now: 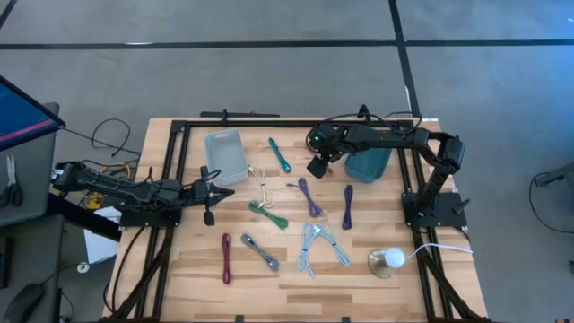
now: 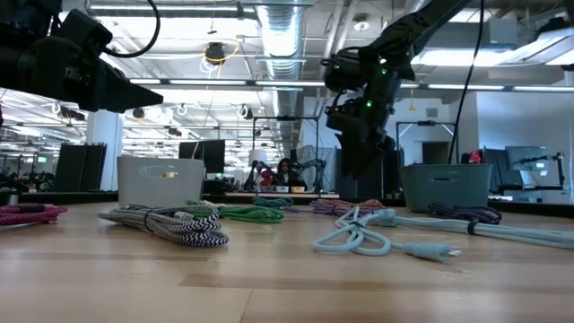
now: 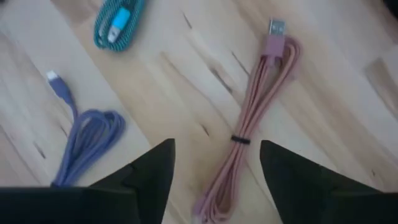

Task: Pick & Place USB Port
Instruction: Put the pink USB cable into the blue bin

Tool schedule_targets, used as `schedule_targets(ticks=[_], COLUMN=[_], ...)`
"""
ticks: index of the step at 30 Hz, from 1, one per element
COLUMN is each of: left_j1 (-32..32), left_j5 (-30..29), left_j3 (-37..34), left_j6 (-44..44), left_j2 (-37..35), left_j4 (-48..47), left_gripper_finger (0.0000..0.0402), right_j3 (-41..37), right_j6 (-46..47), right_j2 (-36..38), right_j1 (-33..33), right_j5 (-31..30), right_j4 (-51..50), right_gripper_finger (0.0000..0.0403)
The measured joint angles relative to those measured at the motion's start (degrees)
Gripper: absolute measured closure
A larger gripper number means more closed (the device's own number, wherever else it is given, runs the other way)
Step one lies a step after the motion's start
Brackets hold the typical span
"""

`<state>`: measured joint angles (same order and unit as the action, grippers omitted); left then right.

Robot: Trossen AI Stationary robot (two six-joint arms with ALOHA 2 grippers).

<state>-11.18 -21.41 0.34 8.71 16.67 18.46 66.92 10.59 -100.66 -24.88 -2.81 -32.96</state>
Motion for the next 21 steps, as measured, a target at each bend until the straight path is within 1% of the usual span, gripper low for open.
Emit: schedule_targets(ticks=[3, 6, 11, 13, 15, 17, 21], left_j1=[-0.01, 0.00, -0.02, -0.02, -0.01, 0.00, -0.02], left_j5=[0.00, 0.00, 0.00, 0.02, 0.00, 0.04, 0.04], left_j3=[0.00, 0.00, 0.00, 0.00, -0.01, 0.00, 0.00], left_j6=[0.00, -0.02, -0.02, -0.02, -0.02, -0.02, -0.05], left_j2=[0.00, 0.00, 0.00, 0.00, 0.06, 0.19, 1.20], left_j4=[0.02, 0.00, 0.01, 0.01, 0.00, 0.02, -0.06], left_gripper_finger=[0.0393, 0.0395, 0.0393, 0.0393, 0.0393, 0.0395, 0.0394], right_j3=[-0.69, -1.82, -2.13, -1.51, -2.13, -1.73, -1.52], right_j6=[-0.02, -0.02, -0.60, -1.33, -1.50, -1.54, -1.56], right_j2=[0.02, -0.02, -2.31, -4.12, -5.00, -6.34, -9.04], right_j1=[-0.42, -1.23, -2.31, -1.92, -1.89, -1.81, -1.66], right_j5=[-0.20, -0.23, -0.23, -0.10, -0.15, -0.06, 0.12], right_j4=[0.40, 0.59, 0.77, 4.33, 2.02, 4.22, 4.60], right_gripper_finger=[0.0169, 0.0177, 0.0196, 0.0202, 0.0209, 0.0215, 0.0227])
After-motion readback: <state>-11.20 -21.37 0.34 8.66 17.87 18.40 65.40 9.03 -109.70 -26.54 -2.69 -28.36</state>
